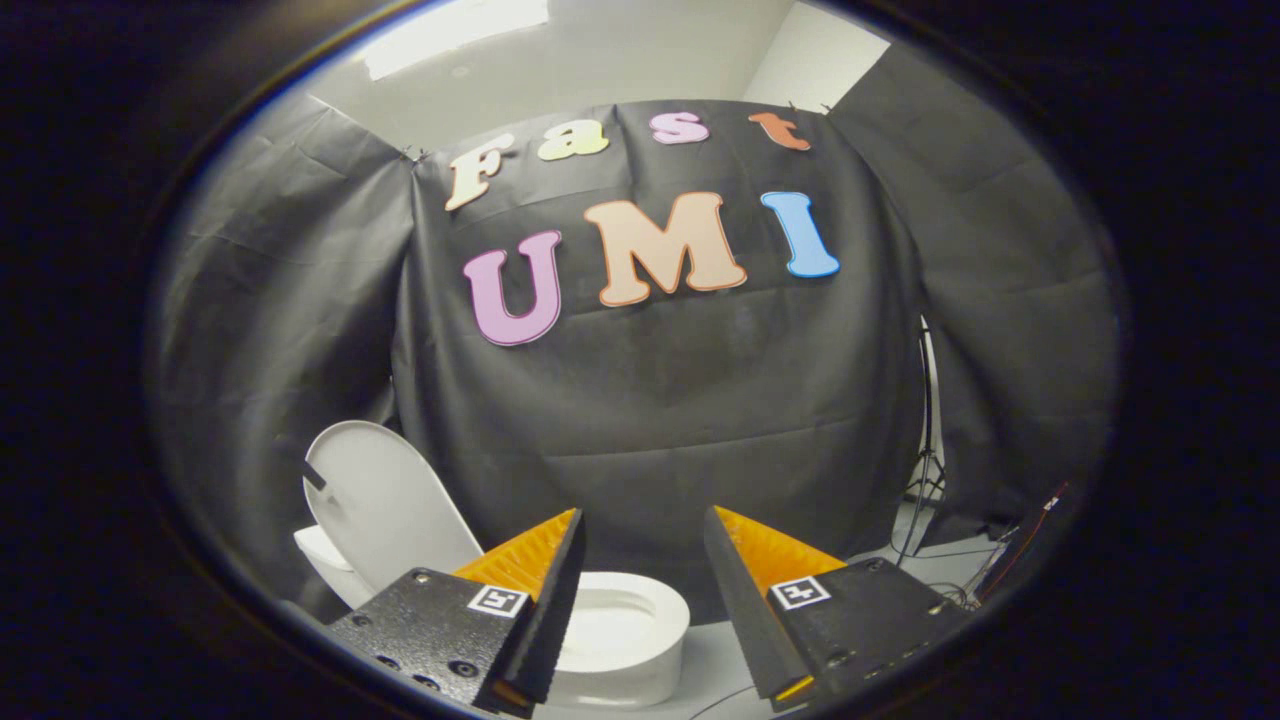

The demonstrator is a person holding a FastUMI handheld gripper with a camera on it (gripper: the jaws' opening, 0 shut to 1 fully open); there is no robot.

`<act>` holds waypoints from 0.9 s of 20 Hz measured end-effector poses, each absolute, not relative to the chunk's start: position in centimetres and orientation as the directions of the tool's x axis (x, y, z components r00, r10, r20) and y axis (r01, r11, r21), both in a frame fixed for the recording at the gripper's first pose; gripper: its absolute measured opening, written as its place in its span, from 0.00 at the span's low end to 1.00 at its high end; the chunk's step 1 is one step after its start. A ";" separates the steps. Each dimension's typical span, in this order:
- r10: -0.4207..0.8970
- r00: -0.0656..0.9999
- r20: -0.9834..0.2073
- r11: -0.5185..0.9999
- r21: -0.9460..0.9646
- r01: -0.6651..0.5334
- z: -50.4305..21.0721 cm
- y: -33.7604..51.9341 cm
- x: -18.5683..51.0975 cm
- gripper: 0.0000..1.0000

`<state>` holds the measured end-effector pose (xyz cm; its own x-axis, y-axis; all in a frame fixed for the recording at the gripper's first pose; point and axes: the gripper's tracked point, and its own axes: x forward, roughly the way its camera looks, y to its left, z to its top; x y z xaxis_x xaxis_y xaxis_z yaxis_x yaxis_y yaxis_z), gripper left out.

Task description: Open the toilet lid.

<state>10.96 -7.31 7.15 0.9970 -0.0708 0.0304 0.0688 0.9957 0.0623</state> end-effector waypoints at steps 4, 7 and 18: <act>-0.088 0.996 0.032 0.994 0.062 0.086 5.8 -8.0 9.8 0.73; -0.092 0.995 0.047 0.993 0.076 0.088 5.9 -8.6 9.4 0.73; -0.045 0.999 -0.020 0.997 0.058 0.046 5.1 -16.2 9.2 0.73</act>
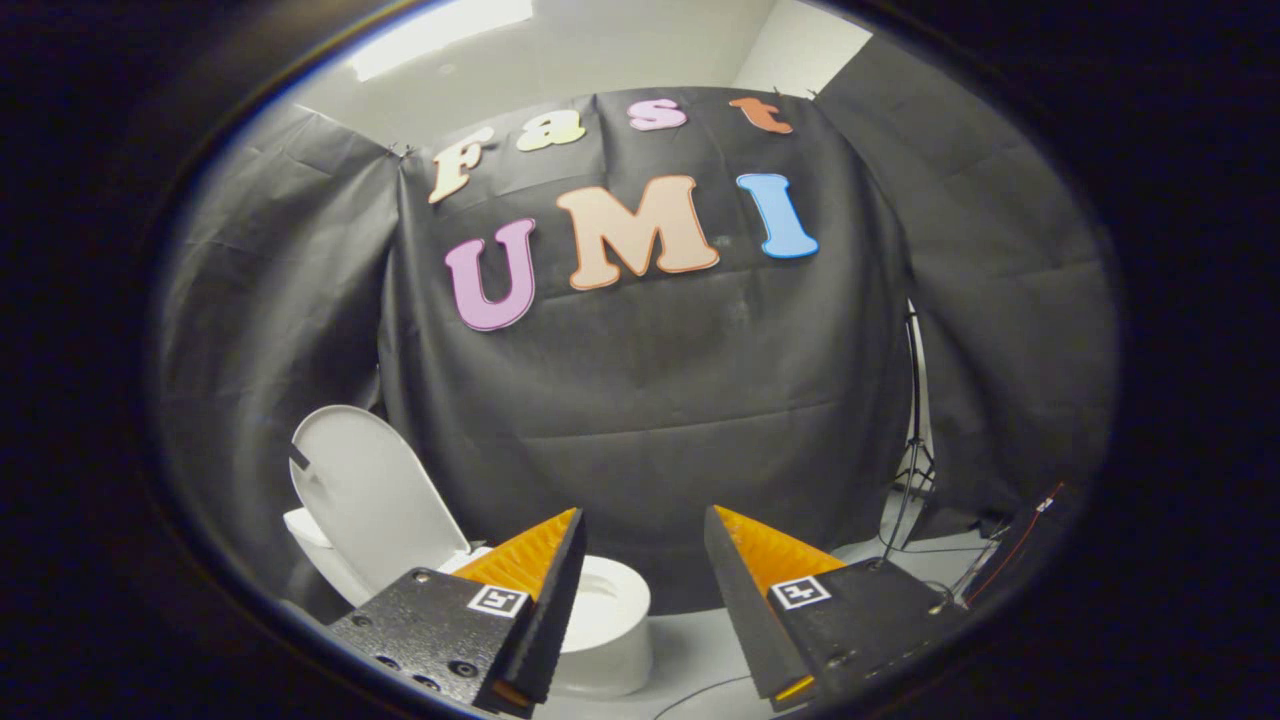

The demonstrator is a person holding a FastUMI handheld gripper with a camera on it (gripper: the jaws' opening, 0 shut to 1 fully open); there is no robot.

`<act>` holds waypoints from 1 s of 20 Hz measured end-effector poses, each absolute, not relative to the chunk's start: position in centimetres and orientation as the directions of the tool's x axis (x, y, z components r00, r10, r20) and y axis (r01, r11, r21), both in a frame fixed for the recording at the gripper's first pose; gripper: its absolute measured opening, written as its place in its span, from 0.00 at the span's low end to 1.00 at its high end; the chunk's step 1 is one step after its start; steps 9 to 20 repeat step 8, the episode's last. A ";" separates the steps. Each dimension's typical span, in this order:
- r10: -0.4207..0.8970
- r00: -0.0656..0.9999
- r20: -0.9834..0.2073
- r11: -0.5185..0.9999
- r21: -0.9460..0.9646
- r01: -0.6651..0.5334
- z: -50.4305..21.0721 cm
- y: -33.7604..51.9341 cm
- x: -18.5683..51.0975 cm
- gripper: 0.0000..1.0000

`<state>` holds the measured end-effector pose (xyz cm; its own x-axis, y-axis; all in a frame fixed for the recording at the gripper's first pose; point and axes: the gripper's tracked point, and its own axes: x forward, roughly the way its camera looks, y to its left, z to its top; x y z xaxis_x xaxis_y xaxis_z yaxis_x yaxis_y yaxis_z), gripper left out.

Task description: Open the toilet lid.

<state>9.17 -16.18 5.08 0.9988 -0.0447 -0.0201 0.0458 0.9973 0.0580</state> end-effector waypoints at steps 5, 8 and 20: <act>0.009 1.000 -0.023 1.000 0.012 -0.009 5.0 -20.8 9.7 0.74; 0.089 0.995 -0.054 0.996 -0.024 -0.090 4.0 -23.0 9.2 0.72; 0.089 0.995 -0.054 0.996 -0.024 -0.090 4.0 -23.0 9.2 0.72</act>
